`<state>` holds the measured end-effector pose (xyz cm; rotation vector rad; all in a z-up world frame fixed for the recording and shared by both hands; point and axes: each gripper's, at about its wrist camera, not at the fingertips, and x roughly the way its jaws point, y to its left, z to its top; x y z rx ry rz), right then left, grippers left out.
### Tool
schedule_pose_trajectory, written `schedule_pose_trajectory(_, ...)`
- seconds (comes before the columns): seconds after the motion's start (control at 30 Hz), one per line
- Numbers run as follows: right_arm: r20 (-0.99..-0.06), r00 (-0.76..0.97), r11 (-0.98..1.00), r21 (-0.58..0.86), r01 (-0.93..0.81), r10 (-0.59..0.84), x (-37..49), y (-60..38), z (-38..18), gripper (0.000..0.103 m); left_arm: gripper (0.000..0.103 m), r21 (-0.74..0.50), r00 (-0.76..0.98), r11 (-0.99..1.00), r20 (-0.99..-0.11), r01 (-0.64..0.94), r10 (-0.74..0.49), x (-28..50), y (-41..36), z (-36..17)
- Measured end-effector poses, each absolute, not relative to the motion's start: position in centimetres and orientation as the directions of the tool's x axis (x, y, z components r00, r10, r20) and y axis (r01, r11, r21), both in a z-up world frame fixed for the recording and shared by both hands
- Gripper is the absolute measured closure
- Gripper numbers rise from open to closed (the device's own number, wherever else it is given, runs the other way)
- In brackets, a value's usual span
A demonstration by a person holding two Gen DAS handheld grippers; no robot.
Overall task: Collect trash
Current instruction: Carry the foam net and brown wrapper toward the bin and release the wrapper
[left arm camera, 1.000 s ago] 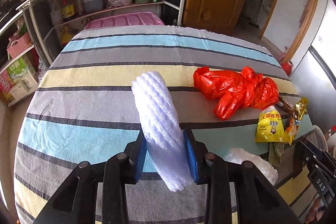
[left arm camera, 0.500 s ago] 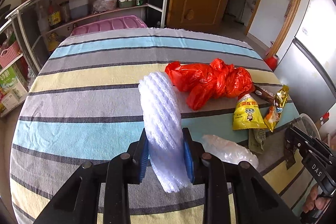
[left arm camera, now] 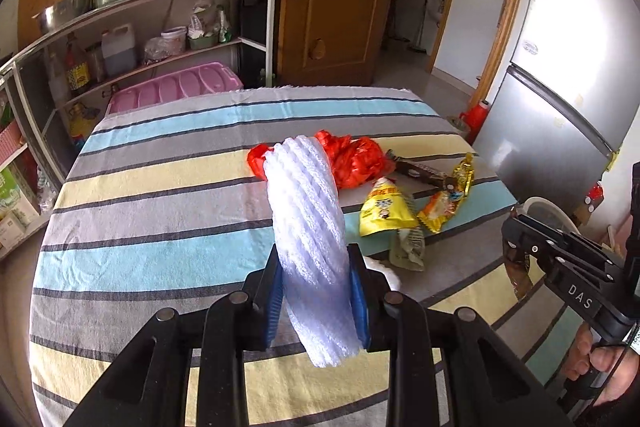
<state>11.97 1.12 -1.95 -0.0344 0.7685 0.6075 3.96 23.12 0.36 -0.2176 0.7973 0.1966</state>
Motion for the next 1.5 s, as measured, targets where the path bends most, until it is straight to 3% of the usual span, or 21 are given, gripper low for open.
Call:
schedule_pose_trajectory(0.73, -0.605, 0.708, 0.928, 0.168, -0.333, 0.364, 11.1, -12.2, 1.7, 0.082, 0.073, -0.115, 0.702, 0.989, -0.697, 0.091, -0.146, 10.1, 7.4, 2.4)
schedule_pose_trajectory(1.13, -0.639, 0.734, 0.973, 0.146, -0.181, 0.233, 11.8, -20.1, 1.0, 0.082, 0.073, -0.153, 0.625, 0.95, -0.723, 0.272, -0.295, 14.5, -2.2, 0.5)
schedule_pose_trajectory(1.5, -0.709, 0.685, 0.985, 0.14, -0.101, 0.171, 14.2, -23.7, -2.2, 0.082, 0.073, -0.175, 0.549, 0.931, -0.767, 0.32, -0.333, 17.3, -6.9, -2.1)
